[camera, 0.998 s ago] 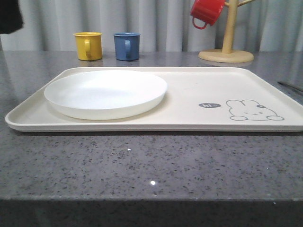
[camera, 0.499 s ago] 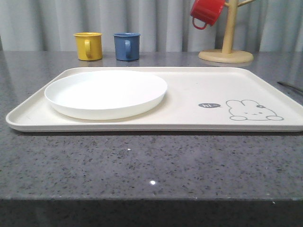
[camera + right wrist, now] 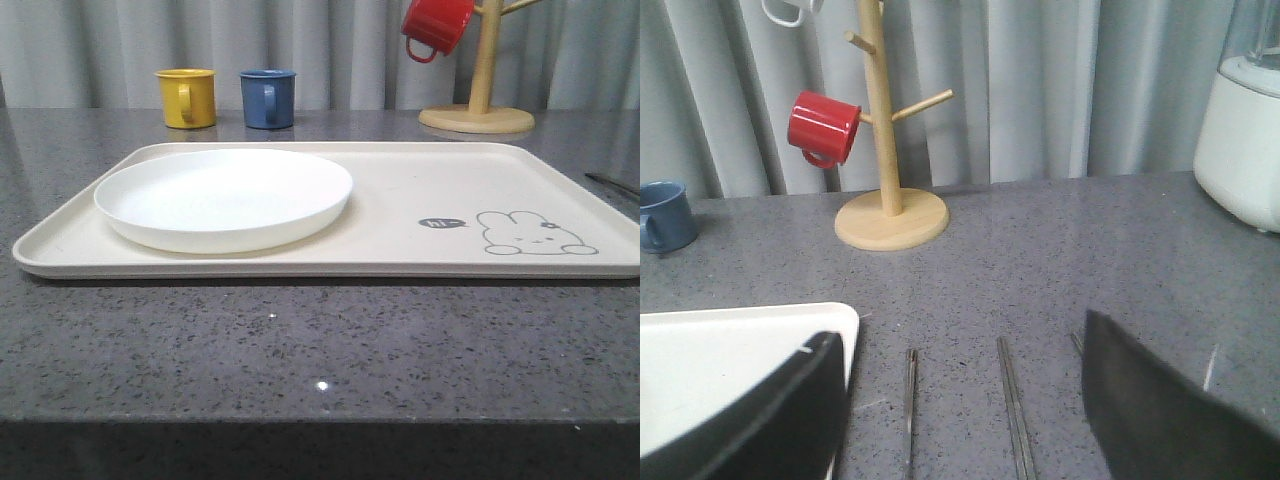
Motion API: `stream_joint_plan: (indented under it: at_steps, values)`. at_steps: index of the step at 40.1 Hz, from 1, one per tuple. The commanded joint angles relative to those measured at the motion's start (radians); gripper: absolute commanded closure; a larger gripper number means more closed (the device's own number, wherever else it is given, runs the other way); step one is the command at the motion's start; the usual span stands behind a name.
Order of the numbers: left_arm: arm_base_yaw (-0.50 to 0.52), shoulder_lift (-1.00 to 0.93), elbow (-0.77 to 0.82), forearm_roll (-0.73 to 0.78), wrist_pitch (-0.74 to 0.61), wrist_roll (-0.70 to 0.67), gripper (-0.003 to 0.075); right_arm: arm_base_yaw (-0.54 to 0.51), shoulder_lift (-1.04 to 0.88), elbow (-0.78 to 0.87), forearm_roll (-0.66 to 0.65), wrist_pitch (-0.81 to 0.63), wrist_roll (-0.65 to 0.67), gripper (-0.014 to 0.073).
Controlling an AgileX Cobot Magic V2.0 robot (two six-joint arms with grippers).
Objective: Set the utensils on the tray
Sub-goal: 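Withdraw the left gripper away from the plate, then reach the right gripper to the steel fork and grasp it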
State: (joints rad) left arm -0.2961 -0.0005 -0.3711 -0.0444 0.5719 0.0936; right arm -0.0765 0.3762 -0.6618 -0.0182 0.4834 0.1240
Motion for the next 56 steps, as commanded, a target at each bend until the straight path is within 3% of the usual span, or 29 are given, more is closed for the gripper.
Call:
stream_joint_plan:
  at_steps: [1, 24, 29, 32, 41, 49, 56]
  values:
    - [0.000, 0.013, -0.022, -0.013, -0.092, -0.011, 0.0738, -0.004, 0.013, -0.036, -0.012, -0.082, -0.006, 0.0066]
    - [0.000, 0.013, -0.022, -0.013, -0.092, -0.011, 0.0738, -0.004, 0.015, -0.038, 0.008, -0.077, -0.006, 0.0067]
    - [0.000, 0.013, -0.022, -0.013, -0.092, -0.011, 0.0738, -0.004, 0.062, -0.058, 0.008, -0.001, -0.011, 0.0172]
    - [0.000, 0.013, -0.022, -0.013, -0.092, -0.011, 0.0738, -0.004, 0.129, -0.078, 0.008, 0.021, -0.033, 0.0239]
    - [0.000, 0.013, -0.022, -0.013, -0.092, -0.011, 0.0738, 0.004, 0.366, -0.189, 0.079, 0.174, -0.058, 0.0240]
    - [0.000, 0.013, -0.022, -0.013, -0.092, -0.011, 0.0738, 0.087, 0.616, -0.310, 0.092, 0.330, -0.093, 0.0240]
    - [0.000, 0.013, -0.022, -0.013, -0.092, -0.011, 0.0738, 0.141, 0.804, -0.415, 0.089, 0.364, -0.093, 0.0241]
